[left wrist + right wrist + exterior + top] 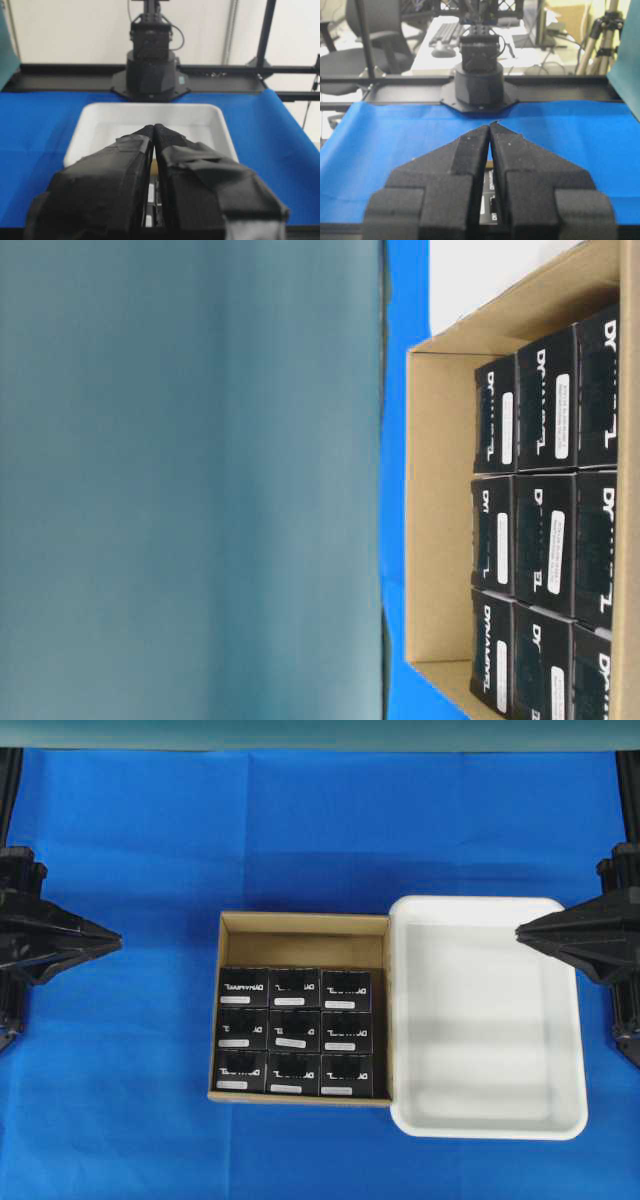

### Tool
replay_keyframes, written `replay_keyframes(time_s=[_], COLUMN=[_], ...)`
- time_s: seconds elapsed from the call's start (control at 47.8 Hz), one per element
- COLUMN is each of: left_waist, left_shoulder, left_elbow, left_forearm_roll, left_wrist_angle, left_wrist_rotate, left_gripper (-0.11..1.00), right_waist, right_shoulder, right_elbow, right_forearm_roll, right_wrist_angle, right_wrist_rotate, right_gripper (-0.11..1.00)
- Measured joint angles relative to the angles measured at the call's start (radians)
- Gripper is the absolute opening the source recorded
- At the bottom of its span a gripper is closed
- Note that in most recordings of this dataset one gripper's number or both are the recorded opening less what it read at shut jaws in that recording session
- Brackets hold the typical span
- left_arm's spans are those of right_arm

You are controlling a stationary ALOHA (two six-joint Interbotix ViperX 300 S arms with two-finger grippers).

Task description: Pick the box from inside the cardboard box.

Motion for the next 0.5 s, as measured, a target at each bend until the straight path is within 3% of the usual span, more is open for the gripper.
replay_keyframes(time_s=[0.063, 0.167, 0.502], left_waist=[-0.002, -0.011, -0.012], left_shoulder=[0.006, 0.021, 0.031], left_elbow=[-0.011, -0.043, -0.064], left_forearm_roll=[0.005, 0.011, 0.014], left_wrist_angle=[0.012, 0.054, 0.161], left_wrist_rotate=[-0.009, -0.011, -0.012], left_gripper=[0.08, -0.04, -0.05], right_waist=[0.000, -0.008, -0.023], right_shoulder=[0.002, 0.009, 0.137], right_elbow=[-0.003, -0.034, -0.224], right_forearm_roll=[0.005, 0.061, 0.084], right_wrist_angle=[0.003, 0.083, 0.515], right_wrist_rotate=[0.012, 0.043, 0.110], right_gripper=[0.11, 0.02, 0.01])
